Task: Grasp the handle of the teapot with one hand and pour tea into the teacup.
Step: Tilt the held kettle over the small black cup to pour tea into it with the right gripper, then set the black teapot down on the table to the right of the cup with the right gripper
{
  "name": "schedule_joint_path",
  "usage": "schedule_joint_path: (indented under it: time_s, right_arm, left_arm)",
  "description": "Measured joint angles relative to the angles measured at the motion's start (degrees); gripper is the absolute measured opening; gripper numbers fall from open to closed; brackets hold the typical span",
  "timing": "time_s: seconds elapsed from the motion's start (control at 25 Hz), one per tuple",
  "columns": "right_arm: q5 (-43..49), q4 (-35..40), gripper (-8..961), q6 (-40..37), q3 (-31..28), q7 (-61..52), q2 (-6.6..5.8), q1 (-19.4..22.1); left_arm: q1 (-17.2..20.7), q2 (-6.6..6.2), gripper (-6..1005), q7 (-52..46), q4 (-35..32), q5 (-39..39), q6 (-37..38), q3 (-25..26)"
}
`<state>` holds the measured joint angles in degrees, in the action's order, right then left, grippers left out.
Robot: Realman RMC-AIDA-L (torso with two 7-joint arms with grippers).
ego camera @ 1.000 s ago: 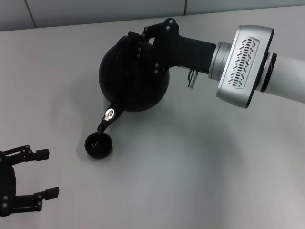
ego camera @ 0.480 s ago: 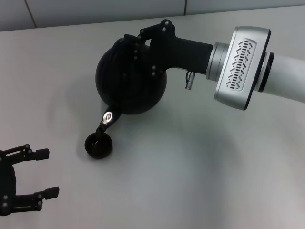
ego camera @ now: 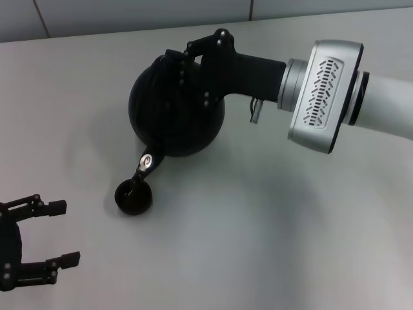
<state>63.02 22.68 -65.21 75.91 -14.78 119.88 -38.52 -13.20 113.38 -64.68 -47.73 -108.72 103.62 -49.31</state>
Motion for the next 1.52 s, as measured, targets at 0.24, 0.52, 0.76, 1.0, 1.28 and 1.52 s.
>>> schedule_joint_path:
  time_s: [0.24, 0.52, 0.76, 1.0, 1.28, 1.52]
  right_arm:
    - [-0.32, 0.0, 87, 0.4, 0.73, 0.19, 0.0, 0.03]
    - [-0.36, -0.01, 88, 0.44, 0.73, 0.2, 0.0, 0.03]
    - [-0.37, -0.01, 87, 0.44, 0.72, 0.19, 0.0, 0.03]
    - [-0.36, -0.16, 85, 0.44, 0.58, -0.48, 0.0, 0.03]
    - [-2.18, -0.65, 85, 0.44, 0.18, -4.25, 0.0, 0.53]
    - [-10.86, -3.76, 86, 0.44, 0.04, -5.81, -0.07, 1.07]
  left_arm:
    - [0.01, 0.04, 836, 0.0, 0.0, 0.0, 0.0, 0.01]
    - [0.01, 0.16, 836, 0.0, 0.0, 0.0, 0.0, 0.0]
    - [0.02, 0.17, 837, 0.0, 0.0, 0.0, 0.0, 0.06]
    - [0.02, 0.17, 837, 0.0, 0.0, 0.0, -0.02, 0.09]
    - [0.02, 0.18, 837, 0.0, 0.0, 0.0, -0.26, 0.09]
    - [0.01, 0.17, 837, 0.0, 0.0, 0.0, -0.57, 0.35]
